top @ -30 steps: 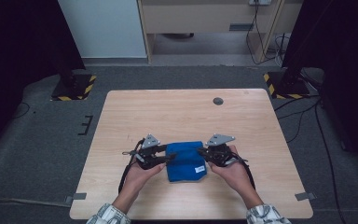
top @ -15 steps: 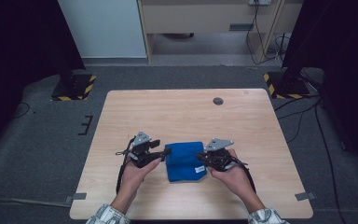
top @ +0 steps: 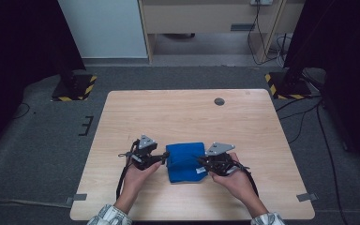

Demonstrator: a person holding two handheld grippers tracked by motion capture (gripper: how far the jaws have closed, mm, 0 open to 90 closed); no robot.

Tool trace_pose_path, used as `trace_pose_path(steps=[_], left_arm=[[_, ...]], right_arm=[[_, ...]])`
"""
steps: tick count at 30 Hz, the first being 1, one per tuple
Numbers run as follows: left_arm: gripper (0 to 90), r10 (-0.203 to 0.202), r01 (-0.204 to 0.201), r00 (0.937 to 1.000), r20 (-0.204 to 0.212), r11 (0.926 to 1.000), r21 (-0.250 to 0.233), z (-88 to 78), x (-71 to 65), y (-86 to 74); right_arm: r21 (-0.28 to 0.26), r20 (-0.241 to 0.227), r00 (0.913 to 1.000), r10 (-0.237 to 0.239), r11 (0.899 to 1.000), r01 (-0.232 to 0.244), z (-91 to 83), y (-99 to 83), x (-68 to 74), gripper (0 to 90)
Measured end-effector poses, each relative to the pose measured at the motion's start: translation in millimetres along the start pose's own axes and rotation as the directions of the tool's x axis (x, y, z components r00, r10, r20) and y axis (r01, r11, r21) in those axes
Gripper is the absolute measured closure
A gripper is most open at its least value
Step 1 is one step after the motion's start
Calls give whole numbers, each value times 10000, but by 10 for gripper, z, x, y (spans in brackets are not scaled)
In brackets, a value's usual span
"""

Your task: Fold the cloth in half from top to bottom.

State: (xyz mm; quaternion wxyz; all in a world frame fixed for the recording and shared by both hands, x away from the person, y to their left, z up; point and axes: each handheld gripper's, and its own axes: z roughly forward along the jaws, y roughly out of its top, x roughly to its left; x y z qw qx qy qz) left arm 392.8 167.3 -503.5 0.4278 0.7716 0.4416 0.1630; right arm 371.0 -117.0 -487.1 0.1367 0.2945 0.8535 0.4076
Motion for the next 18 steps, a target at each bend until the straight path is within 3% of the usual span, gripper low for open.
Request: trace_pose_path(steps=[7,14,18], left_arm=[[336,236,-240,9996,176,9994,236,27,-110,-49],[337,340,-340,9994,34,9993,180,-4,-172,-71],[344,483,-485,9988,62,9979,434,-1,-203,-101]], right_arm=[[23,88,10000,-41,10000,41,-27,-46,9,799],[235,124,9999,0,9997,-3,-56,-119,55,710],[317,116,9999,60,9995,-64,-85,-175,59,669]])
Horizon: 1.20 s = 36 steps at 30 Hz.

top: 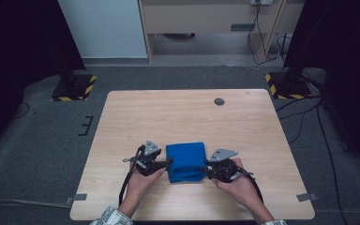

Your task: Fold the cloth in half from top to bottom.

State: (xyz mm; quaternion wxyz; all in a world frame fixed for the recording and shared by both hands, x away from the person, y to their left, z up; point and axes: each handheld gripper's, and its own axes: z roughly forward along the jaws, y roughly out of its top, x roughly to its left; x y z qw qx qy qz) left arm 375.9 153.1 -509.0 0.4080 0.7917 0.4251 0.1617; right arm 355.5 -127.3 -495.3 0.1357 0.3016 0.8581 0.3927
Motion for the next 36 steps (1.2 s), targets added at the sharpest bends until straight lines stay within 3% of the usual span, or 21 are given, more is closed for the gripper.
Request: trace_pose_path(steps=[13,22,26,33,36], left_arm=[[316,426,-423,9991,-65,9982,418,35,-74,-45],[291,644,-650,9979,97,9949,765,26,-103,-125],[270,836,-846,9964,139,9922,915,26,-141,-171],[176,619,-611,9981,-68,9944,858,11,-139,-183],[119,520,-506,9985,-163,9959,755,-2,-130,-169]], right_arm=[[-366,130,9984,551,9978,-546,-63,45,-42,519],[-460,464,9952,866,9954,-845,115,143,-89,427],[-209,453,9961,754,9970,-745,221,131,-75,396],[268,310,9995,114,9996,-122,262,39,8,366],[244,287,9995,91,9997,-98,249,34,-13,321]])
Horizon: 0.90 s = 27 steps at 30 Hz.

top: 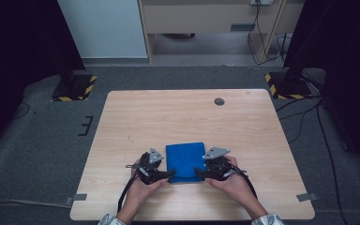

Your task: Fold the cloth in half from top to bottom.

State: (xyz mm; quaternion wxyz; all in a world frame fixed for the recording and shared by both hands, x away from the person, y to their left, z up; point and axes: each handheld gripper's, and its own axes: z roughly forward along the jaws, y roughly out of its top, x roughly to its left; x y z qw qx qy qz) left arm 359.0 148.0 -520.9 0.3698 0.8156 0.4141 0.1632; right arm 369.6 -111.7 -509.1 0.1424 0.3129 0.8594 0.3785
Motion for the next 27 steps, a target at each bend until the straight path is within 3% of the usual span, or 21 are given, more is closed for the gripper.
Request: trace_pose_path(steps=[5,10,18,27], left_arm=[[64,-253,253,9997,1,9996,-144,-20,48,26],[57,-532,535,9985,123,9983,-238,-44,107,25],[59,-866,873,9961,166,9953,-419,-79,202,28],[62,-995,982,9948,-215,9937,-543,-156,378,13]], right_arm=[[-297,225,9990,392,9988,-386,-12,43,-89,189],[-382,436,9946,945,9949,-928,-2,71,-186,117],[-664,515,9859,1589,9856,-1554,-77,104,-342,100],[-962,647,9786,1955,9773,-1889,-210,96,-485,94]])
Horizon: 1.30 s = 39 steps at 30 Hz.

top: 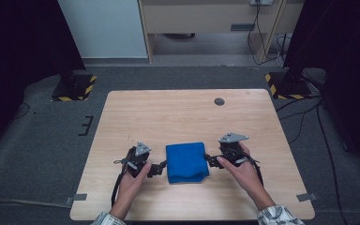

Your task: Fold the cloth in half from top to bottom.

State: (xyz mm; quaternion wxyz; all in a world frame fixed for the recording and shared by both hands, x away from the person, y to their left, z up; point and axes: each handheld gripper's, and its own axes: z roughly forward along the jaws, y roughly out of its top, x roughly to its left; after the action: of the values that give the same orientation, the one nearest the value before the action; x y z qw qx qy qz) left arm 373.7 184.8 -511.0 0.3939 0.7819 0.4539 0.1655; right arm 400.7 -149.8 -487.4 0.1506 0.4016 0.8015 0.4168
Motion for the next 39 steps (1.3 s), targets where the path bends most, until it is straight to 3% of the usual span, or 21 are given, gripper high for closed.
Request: trace_pose_path(steps=[8,21,34,39], left_arm=[[71,-135,134,9997,-197,9999,-66,-40,122,0],[76,128,-111,9969,-772,9997,229,-45,305,-20],[76,209,-147,9922,-1228,9986,510,-60,467,-53],[76,299,-196,9893,-1425,9971,733,-36,525,-66]], right_arm=[[-186,123,9998,155,9997,-152,-96,-17,-132,91],[-486,513,9965,666,9968,-641,-277,-170,-406,90],[-508,1216,9836,1332,9905,-1278,-387,-385,-718,87],[-78,1537,9749,1613,9868,-1620,-391,-451,-822,79]])
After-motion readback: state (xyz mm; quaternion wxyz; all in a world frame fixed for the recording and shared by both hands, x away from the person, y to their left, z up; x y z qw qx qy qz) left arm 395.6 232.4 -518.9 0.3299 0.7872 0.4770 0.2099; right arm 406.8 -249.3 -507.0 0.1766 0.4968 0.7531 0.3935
